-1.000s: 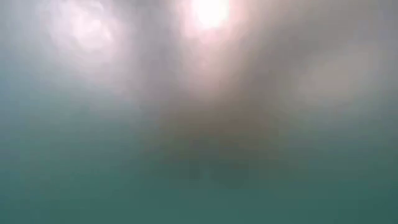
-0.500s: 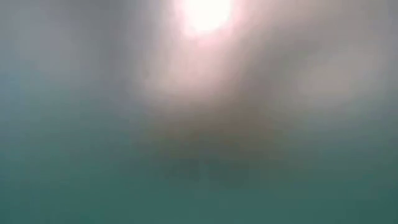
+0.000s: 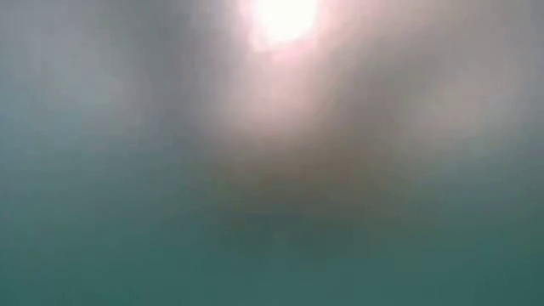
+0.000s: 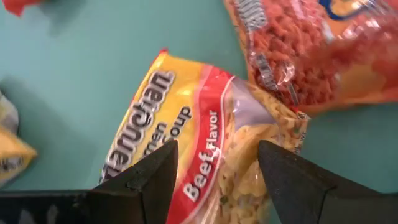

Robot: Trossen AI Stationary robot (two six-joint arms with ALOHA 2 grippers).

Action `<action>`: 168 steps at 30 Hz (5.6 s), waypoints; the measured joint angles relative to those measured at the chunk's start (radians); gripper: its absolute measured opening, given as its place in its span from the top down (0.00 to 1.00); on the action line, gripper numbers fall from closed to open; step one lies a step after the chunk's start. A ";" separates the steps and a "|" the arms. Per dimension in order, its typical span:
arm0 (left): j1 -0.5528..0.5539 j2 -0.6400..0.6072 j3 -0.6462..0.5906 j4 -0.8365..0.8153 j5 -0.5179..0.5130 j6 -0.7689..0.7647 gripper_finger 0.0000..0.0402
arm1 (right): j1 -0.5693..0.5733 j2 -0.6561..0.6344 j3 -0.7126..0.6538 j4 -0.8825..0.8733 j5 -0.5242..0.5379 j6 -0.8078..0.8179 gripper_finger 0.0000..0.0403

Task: Sort Maruchan noodles
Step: Put the red noodle pack into the orange bin

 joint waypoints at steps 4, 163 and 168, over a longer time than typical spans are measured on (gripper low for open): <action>0.052 0.003 -0.007 0.091 -0.003 0.110 0.48 | -0.023 -0.034 0.011 -0.039 -0.001 -0.006 0.50; 0.341 -0.054 -0.383 0.805 0.406 0.212 0.48 | -0.170 0.260 0.136 0.197 -0.279 0.518 0.50; 0.341 -0.030 -0.383 0.849 0.406 0.212 0.48 | -0.159 0.271 0.136 0.200 -0.239 0.520 0.50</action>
